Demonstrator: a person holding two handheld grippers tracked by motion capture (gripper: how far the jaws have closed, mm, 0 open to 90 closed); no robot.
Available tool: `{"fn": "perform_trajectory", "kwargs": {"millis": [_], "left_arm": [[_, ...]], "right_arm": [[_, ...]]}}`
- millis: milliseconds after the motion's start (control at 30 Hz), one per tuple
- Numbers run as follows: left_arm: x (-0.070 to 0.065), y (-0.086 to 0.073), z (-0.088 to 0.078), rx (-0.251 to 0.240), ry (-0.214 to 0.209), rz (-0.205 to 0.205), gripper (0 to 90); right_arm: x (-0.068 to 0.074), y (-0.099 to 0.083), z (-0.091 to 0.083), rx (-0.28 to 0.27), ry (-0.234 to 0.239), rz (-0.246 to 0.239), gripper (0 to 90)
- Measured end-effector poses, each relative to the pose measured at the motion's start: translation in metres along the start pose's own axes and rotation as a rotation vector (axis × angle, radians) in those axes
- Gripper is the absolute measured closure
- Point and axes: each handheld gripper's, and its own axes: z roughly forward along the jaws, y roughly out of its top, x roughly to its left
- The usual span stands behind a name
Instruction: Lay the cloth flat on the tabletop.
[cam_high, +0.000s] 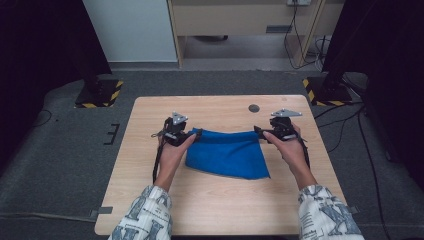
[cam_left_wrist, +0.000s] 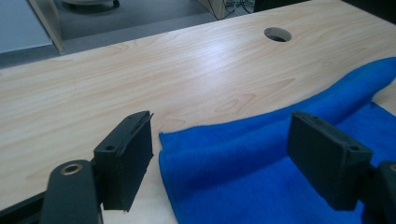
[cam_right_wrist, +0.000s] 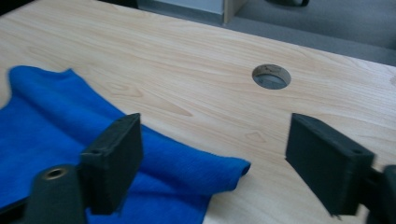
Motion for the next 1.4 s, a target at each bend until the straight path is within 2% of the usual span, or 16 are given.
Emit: {"fn": "perform_trajectory", "kwargs": {"millis": [33, 167, 200, 400, 433, 467, 500, 533, 567, 633, 700, 767, 900, 1000, 1267, 1400], "left_arm": [[-0.002, -0.008, -0.009, -0.002, -0.007, -0.001, 21.3], [-0.006, -0.026, -0.024, -0.003, -0.014, 0.022, 20.6], [-0.006, -0.026, -0.024, -0.003, -0.014, 0.022, 20.7], [-0.010, -0.053, -0.039, -0.004, -0.033, 0.058, 20.6], [-0.010, -0.059, -0.042, -0.003, -0.035, 0.064, 20.6], [-0.010, -0.065, -0.046, -0.002, -0.032, 0.069, 20.6], [-0.010, -0.074, -0.052, 0.007, -0.046, 0.066, 20.8], [-0.010, -0.074, -0.052, 0.007, -0.046, 0.066, 19.9], [-0.011, -0.080, -0.058, 0.008, -0.073, 0.065, 18.6], [-0.013, -0.085, -0.064, 0.018, -0.063, 0.086, 18.0], [-0.016, -0.090, -0.069, 0.026, -0.066, 0.089, 18.0], [-0.018, -0.096, -0.073, 0.042, -0.074, 0.105, 17.9], [-0.022, -0.104, -0.067, 0.122, -0.080, 0.137, 18.2], [-0.022, -0.105, -0.060, 0.143, -0.073, 0.133, 21.9], [-0.029, -0.105, -0.053, 0.147, -0.078, 0.149, 26.1], [-0.030, -0.106, -0.050, 0.156, -0.077, 0.140, 26.6]], "right_arm": [[0.002, -0.003, -0.005, -0.009, 0.009, 0.002, 28.7], [0.010, -0.019, -0.023, -0.008, 0.040, -0.003, 39.1], [0.010, -0.019, -0.023, -0.008, 0.040, -0.003, 39.1], [0.014, -0.044, -0.039, -0.003, 0.077, -0.017, 53.8], [0.016, -0.053, -0.044, 0.006, 0.085, -0.012, 57.6], [0.016, -0.053, -0.044, 0.006, 0.085, -0.012, 57.6], [0.017, -0.064, -0.049, 0.009, 0.089, -0.009, 61.9], [0.017, -0.064, -0.049, 0.009, 0.089, -0.009, 61.9], [0.019, -0.075, -0.053, 0.024, 0.077, -0.005, 64.6], [0.022, -0.086, -0.056, 0.035, 0.081, 0.023, 67.3], [0.025, -0.095, -0.059, 0.035, 0.075, 0.027, 69.2], [0.027, -0.103, -0.062, 0.037, 0.080, 0.024, 70.2], [0.030, -0.111, -0.066, 0.046, 0.097, 0.000, 70.1], [0.035, -0.116, -0.063, 0.081, 0.099, -0.029, 69.1], [0.047, -0.121, -0.052, 0.139, 0.092, -0.092, 61.5], [0.049, -0.122, -0.050, 0.150, 0.077, -0.109, 62.7]]}}
